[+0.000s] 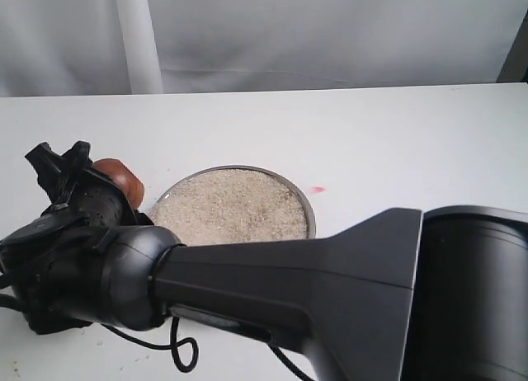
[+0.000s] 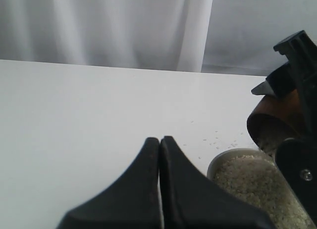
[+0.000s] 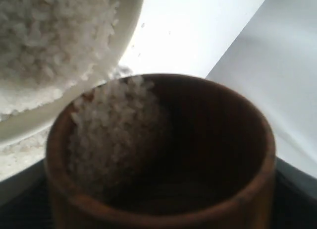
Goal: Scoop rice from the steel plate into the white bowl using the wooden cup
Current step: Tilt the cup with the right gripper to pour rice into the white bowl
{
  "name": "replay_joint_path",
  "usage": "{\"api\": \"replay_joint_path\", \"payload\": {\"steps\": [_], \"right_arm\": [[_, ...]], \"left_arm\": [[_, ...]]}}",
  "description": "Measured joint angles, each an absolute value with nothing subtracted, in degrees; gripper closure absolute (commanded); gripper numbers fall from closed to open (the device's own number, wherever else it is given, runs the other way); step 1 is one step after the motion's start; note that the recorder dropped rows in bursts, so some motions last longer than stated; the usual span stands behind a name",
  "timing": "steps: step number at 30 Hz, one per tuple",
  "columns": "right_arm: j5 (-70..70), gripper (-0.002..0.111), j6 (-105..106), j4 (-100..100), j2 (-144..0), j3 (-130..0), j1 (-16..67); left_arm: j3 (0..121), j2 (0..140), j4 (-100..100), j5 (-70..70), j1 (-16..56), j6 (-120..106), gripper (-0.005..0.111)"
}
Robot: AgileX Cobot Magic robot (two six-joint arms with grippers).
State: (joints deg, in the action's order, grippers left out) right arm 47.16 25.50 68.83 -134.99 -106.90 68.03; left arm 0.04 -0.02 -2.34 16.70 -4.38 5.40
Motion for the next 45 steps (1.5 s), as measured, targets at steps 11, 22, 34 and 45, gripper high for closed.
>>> {"api": "replay_joint_path", "payload": {"steps": [11,22,34,45], "right_arm": [[48.6,0.108,29.5,71.1,-135.0,-106.0,69.3],[48.7,0.108,29.8,75.8,-135.1,-105.5,70.6],[50.0,0.108,32.5,82.1,-135.1,-105.5,70.6],[50.1,0.108,32.6,83.2,-135.1,-105.5,70.6]], "left_arm": [[0.0,0.0,-2.3,16.7,-4.4,5.4,0.107],[0.0,0.0,-2.3,16.7,-4.4,5.4,0.107],[0.0,0.0,-2.3,16.7,-4.4,5.4,0.107],[0.0,0.0,-2.3,16.7,-4.4,5.4,0.107]]}}
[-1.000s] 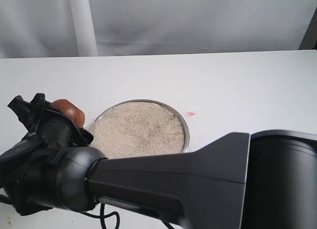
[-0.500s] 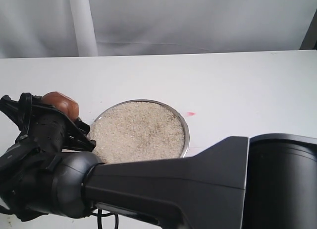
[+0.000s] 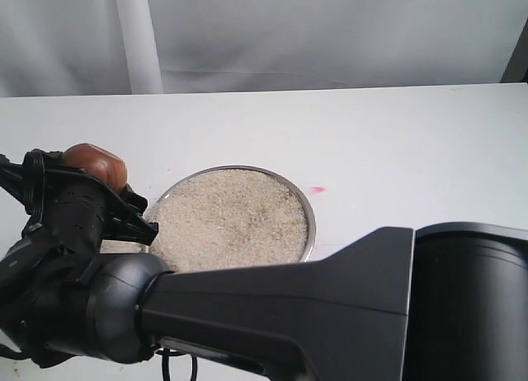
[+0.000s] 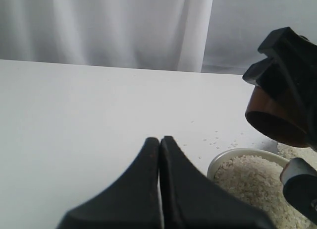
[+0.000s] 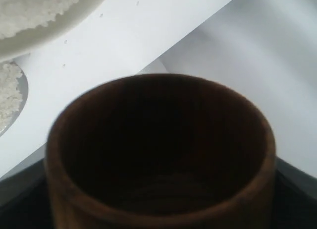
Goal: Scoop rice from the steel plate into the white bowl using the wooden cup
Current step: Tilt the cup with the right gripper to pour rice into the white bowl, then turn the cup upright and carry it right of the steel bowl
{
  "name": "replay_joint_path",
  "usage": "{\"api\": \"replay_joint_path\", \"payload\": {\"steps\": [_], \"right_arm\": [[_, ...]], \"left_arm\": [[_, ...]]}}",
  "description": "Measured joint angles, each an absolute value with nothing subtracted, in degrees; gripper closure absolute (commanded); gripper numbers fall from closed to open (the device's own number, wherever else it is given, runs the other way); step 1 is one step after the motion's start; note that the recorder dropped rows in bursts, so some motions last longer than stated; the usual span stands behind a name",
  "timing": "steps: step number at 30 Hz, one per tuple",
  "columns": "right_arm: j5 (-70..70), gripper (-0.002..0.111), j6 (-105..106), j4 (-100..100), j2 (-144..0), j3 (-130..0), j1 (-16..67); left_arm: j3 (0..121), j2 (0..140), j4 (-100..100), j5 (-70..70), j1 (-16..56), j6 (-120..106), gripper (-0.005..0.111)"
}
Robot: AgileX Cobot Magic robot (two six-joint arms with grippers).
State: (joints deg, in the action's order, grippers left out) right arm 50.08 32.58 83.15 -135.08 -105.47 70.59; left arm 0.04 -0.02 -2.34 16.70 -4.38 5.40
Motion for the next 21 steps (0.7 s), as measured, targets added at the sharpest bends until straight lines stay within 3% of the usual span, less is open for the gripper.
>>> {"api": "replay_joint_path", "payload": {"steps": [21], "right_arm": [[44.7,0.108,-17.1,60.5,-126.5,-103.5,66.3]], "left_arm": [[0.0,0.0,-2.3,16.7,-4.4,5.4,0.107]]}}
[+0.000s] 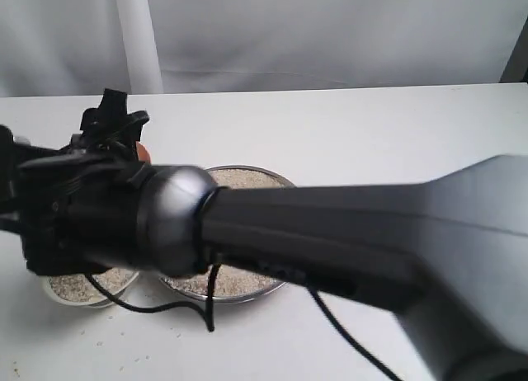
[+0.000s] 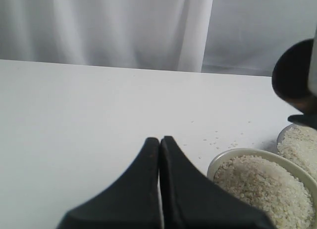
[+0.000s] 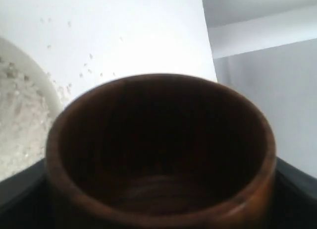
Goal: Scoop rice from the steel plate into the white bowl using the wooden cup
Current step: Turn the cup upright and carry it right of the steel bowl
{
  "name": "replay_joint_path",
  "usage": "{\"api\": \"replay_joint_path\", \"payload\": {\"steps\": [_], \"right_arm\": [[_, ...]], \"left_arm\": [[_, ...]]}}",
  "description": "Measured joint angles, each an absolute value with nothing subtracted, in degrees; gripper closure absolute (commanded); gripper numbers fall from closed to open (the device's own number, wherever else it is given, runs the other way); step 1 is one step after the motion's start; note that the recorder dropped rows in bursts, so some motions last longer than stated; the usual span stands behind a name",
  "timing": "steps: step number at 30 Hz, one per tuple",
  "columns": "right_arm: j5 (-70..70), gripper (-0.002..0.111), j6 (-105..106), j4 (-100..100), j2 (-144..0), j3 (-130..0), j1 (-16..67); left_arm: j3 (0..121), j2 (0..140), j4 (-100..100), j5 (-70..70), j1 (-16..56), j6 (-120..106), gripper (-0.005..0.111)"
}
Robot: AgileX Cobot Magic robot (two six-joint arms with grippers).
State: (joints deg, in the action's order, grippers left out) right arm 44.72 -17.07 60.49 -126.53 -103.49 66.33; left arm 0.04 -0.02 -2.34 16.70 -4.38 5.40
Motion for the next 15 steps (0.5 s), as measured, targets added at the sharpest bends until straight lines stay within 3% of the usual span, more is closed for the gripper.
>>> {"api": "replay_joint_path", "payload": {"steps": [15], "right_arm": [[8.4,0.108,-18.9,40.5,-105.7,-77.4,51.0]], "left_arm": [[0.0,0.0,-2.3,16.7,-4.4,5.4,0.107]]}}
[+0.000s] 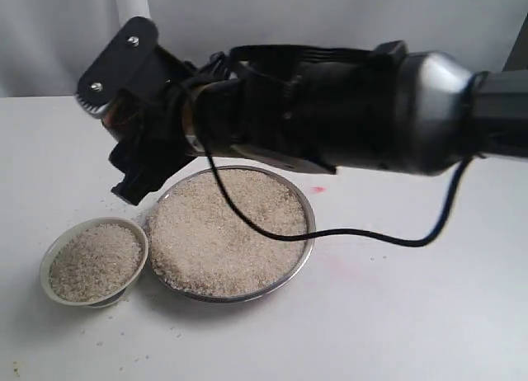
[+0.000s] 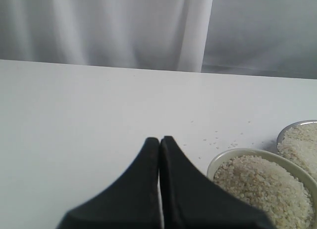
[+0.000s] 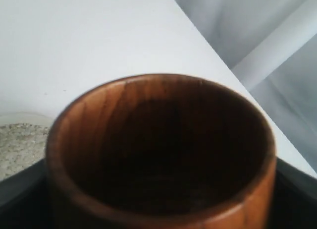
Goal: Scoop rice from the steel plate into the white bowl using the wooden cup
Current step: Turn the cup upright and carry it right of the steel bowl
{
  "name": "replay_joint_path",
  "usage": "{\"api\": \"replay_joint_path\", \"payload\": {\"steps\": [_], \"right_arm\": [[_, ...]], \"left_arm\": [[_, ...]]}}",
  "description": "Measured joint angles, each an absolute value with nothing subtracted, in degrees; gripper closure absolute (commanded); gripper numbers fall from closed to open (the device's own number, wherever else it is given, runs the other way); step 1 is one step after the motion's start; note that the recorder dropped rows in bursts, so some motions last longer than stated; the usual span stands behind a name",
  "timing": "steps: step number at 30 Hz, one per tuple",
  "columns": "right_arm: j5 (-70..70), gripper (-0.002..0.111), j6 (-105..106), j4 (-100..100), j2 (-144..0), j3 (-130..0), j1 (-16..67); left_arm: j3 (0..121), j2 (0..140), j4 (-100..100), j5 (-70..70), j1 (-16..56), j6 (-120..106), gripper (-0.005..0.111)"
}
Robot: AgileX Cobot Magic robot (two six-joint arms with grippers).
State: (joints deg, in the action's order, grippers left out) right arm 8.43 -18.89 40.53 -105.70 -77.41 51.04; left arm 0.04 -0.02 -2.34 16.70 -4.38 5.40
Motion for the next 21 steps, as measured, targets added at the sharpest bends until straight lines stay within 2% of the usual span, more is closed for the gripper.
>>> {"api": "replay_joint_path", "payload": {"steps": [9,18,21], "right_arm": [[-16.0,0.108,-6.9,24.7,-96.2,-61.2,39.7],[-31.0,0.108,9.1,5.0,-92.9,-49.6,33.1],[-44.2,0.108,10.6,0.0,-92.9,-43.1,31.4]], "left_arm": [[0.0,0.0,-2.3,16.7,-4.4,5.4,0.107],[0.0,0.0,-2.3,16.7,-4.4,5.4,0.107],[0.0,0.0,-2.3,16.7,-4.4,5.4,0.107]]}}
